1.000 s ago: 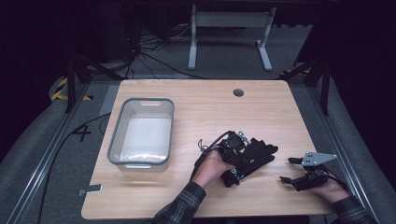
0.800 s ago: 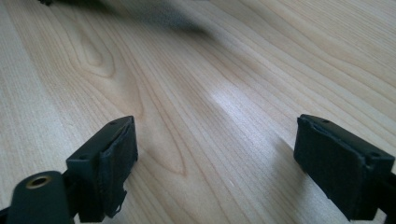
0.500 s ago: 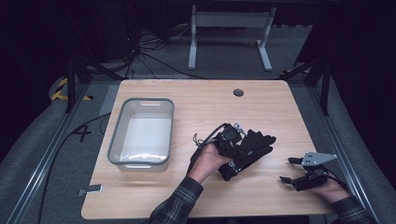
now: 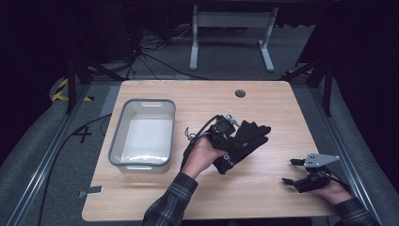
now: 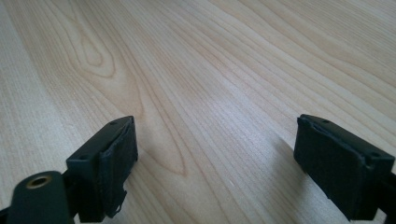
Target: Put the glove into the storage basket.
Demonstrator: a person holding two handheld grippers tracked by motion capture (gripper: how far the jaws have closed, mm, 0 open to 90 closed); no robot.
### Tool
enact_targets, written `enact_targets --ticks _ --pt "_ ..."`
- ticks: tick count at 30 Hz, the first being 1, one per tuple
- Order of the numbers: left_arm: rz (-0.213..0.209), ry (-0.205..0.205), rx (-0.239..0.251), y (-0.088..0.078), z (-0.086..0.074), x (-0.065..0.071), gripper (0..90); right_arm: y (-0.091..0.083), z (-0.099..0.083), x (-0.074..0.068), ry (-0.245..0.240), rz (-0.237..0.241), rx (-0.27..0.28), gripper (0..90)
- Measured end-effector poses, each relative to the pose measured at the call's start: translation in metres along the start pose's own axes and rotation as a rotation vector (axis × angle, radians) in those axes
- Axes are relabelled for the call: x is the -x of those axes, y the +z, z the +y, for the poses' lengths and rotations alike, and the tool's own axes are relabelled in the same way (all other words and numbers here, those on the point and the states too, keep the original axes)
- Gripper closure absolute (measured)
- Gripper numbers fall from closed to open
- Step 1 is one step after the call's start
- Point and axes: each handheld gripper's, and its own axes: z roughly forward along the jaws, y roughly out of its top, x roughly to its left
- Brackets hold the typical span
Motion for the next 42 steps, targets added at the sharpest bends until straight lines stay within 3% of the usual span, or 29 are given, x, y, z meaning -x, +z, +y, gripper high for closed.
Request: enact_targets --ticks 22,38,42 --pt "0.086 -0.060 0.035 -0.049 -0.009 -0.025 70.2 0.000 0.000 0.000 0.000 0.000 0.000 13.8" --pt "0.172 -0.127 0.069 -0.088 -0.034 -0.045 70.2 0.000 0.000 0.000 0.000 0.001 -0.001 13.7" --pt "0.194 -0.146 0.080 -0.097 -0.041 -0.049 70.2 0.001 0.000 0.000 0.007 -0.015 -0.006 9.4"
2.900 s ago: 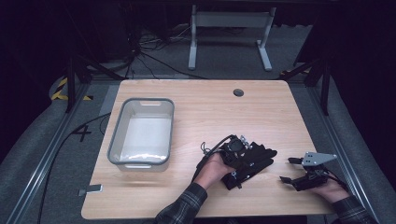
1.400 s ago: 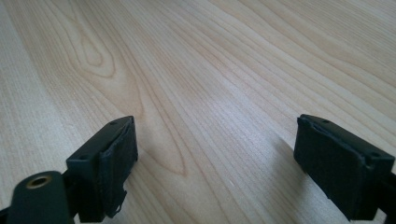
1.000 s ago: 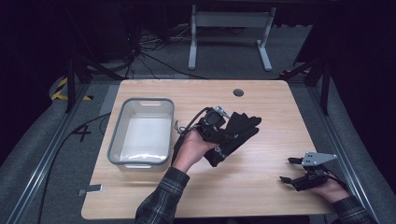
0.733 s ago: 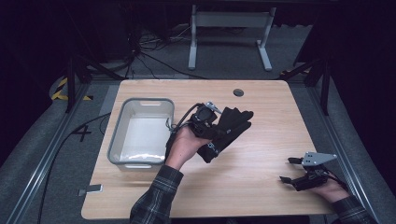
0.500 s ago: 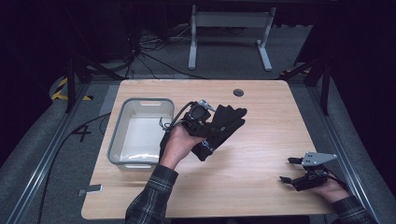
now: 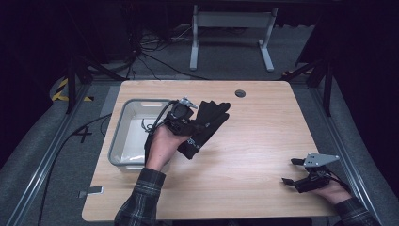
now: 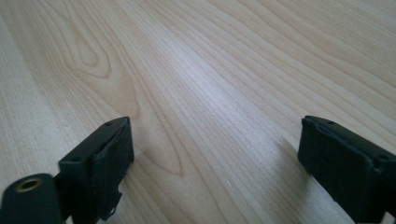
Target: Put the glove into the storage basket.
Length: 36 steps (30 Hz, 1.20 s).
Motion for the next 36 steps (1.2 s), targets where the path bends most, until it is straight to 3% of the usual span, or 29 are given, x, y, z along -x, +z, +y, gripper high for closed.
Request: enact_targets --ticks 6,19,26,36 --pt "0.038 -0.036 0.021 -0.019 -0.010 -0.013 70.1 0.002 0.001 0.001 0.018 -0.020 -0.024 0.3" --pt "0.137 -0.128 0.057 -0.056 -0.037 -0.044 70.2 0.002 0.001 0.001 0.021 -0.023 -0.027 0.0" --pt "0.169 -0.177 0.082 -0.068 -0.052 -0.056 70.2 0.002 0.001 0.001 0.022 -0.022 -0.027 0.0" --pt "0.209 -0.222 0.075 -0.071 -0.068 -0.071 70.2 0.002 0.001 0.001 0.024 -0.020 -0.027 0.2"
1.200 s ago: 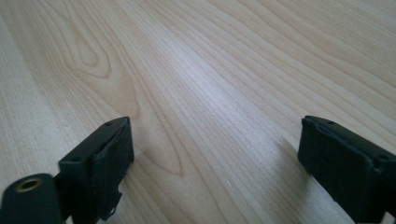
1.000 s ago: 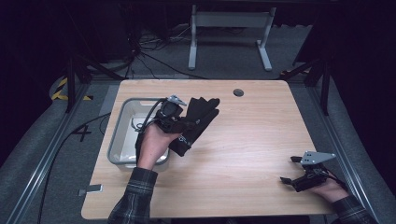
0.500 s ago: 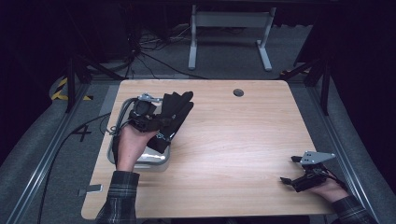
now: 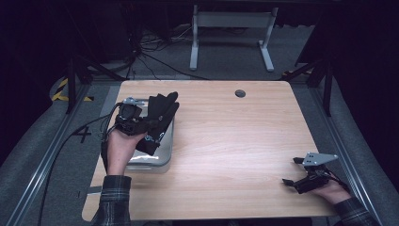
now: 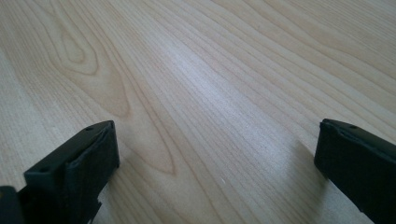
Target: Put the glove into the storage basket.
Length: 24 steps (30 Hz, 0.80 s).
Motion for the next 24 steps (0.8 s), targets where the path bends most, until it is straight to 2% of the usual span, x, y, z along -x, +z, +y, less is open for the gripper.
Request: enact_targets --ticks 9,14,19,24 --pt "0.022 -0.044 -0.007 0.007 -0.010 -0.016 70.1 0.000 0.000 0.000 0.000 0.001 0.000 0.3" --pt "0.025 -0.055 -0.046 0.021 -0.016 -0.022 70.1 0.000 0.000 0.000 -0.001 0.001 0.000 0.3" --pt "0.019 -0.073 -0.069 0.035 -0.022 -0.029 70.0 0.000 0.000 0.000 -0.001 0.001 0.000 0.3" --pt "0.030 -0.092 -0.095 0.046 -0.027 -0.036 69.9 0.000 0.000 0.000 -0.001 0.001 0.000 0.3"
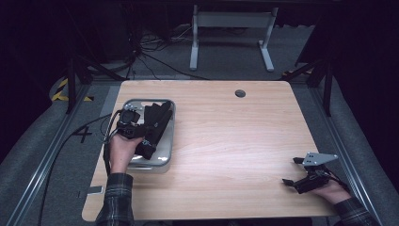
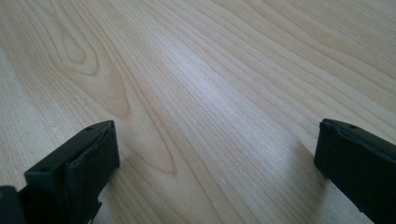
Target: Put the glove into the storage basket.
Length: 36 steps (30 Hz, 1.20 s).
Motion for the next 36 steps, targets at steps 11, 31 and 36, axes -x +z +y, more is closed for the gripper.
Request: enact_targets --ticks 11,31,36 --pt "0.005 -0.020 -0.061 0.019 -0.007 -0.009 68.4 0.000 0.000 0.000 0.000 0.000 0.000 0.3" --pt "0.107 -0.001 -0.023 0.013 -0.007 -0.011 17.0 0.000 0.000 0.000 0.000 0.001 0.000 0.3" --pt "0.086 0.015 0.011 0.005 -0.004 -0.003 15.0 0.000 0.000 0.000 0.000 0.000 0.000 0.3"
